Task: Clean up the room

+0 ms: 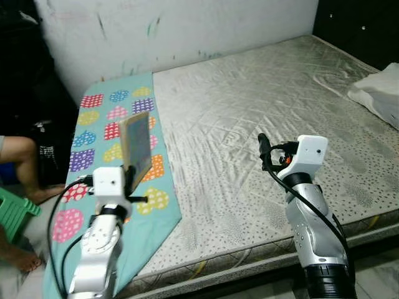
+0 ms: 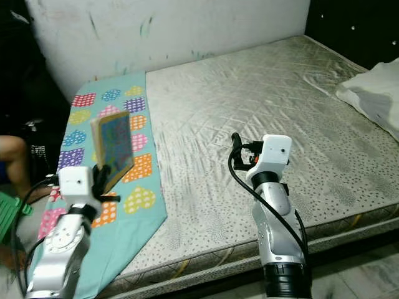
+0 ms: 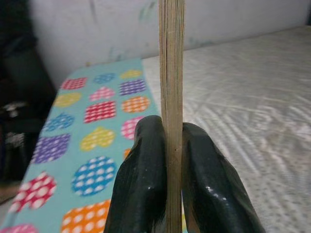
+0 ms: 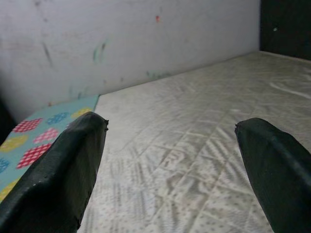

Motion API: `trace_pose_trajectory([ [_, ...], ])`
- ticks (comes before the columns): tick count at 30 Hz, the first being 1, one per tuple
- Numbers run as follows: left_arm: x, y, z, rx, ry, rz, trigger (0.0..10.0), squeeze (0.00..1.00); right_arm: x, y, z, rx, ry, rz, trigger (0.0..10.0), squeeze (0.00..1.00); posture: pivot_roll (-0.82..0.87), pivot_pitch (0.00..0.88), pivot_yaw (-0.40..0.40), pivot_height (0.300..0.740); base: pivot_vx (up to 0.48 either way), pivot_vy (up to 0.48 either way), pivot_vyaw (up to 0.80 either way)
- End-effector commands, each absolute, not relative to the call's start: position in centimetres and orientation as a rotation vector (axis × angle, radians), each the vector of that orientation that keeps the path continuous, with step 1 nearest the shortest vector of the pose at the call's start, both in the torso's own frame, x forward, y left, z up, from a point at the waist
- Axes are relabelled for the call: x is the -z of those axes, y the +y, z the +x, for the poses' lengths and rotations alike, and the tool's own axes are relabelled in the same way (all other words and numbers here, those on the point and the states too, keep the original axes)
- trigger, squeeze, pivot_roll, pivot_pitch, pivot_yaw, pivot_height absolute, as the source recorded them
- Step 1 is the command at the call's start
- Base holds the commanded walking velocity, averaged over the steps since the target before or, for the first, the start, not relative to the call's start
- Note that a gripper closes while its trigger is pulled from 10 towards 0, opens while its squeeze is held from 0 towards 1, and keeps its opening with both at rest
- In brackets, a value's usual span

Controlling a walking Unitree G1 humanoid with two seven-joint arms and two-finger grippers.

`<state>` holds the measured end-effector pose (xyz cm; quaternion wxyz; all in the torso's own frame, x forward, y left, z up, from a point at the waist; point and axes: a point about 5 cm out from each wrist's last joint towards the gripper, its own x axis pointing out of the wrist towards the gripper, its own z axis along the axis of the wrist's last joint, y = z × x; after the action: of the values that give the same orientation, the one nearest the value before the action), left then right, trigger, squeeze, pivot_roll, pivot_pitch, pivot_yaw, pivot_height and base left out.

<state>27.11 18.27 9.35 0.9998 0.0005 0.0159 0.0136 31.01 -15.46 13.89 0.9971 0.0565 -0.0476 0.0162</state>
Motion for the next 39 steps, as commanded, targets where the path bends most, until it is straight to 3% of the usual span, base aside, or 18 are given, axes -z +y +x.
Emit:
trace_pose_trajectory([
  [1, -10.8, 18.4, 27.8, -0.032, -0.039, -0.009, 10.0, 0.00, -14.6, -14.9, 30.8, -0.066, -0.137, 0.110, 10.0, 0.00, -0.20, 0.000, 0.150, 0.740, 0.000, 0.000, 0.00],
  [19, -11.1, 15.9, 27.9, 0.009, -0.068, -0.071, 10.0, 0.00, -15.5, -14.4, 32.1, -0.100, -0.160, 0.125, 10.0, 0.00, -0.19, 0.000, 0.123, 0.740, 0.000, 0.000, 0.00],
  [36, -13.3, 15.6, 30.9, 0.023, -0.139, -0.079, 10.0, 0.00, -15.9, -13.5, 32.9, -0.119, -0.192, 0.083, 10.0, 0.00, -0.23, 0.000, 0.143, 0.740, 0.000, 0.000, 0.80],
  [39, -13.5, 15.3, 31.0, 0.038, -0.149, -0.068, 10.0, 0.00, -15.6, -13.3, 32.9, -0.123, -0.181, 0.086, 10.0, 0.00, -0.23, 0.000, 0.154, 0.740, 0.000, 0.000, 0.00],
])
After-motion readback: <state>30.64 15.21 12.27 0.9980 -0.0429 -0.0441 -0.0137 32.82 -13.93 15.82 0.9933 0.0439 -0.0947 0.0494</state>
